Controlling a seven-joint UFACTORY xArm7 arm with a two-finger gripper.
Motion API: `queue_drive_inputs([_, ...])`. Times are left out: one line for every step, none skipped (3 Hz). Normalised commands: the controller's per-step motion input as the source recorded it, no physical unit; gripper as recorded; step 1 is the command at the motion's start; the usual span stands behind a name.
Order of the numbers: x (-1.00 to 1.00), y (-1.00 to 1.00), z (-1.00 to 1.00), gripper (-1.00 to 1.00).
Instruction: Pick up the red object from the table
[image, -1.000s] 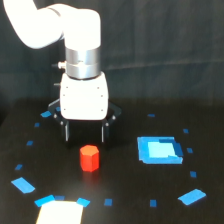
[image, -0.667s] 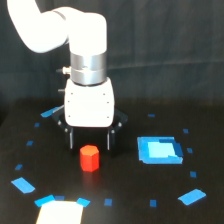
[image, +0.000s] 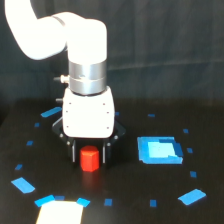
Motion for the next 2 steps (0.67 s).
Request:
queue_drive_inputs([-0.37, 0.26, -0.16, -1.0])
queue_drive_inputs([0.17, 0.42, 0.45, -1.0])
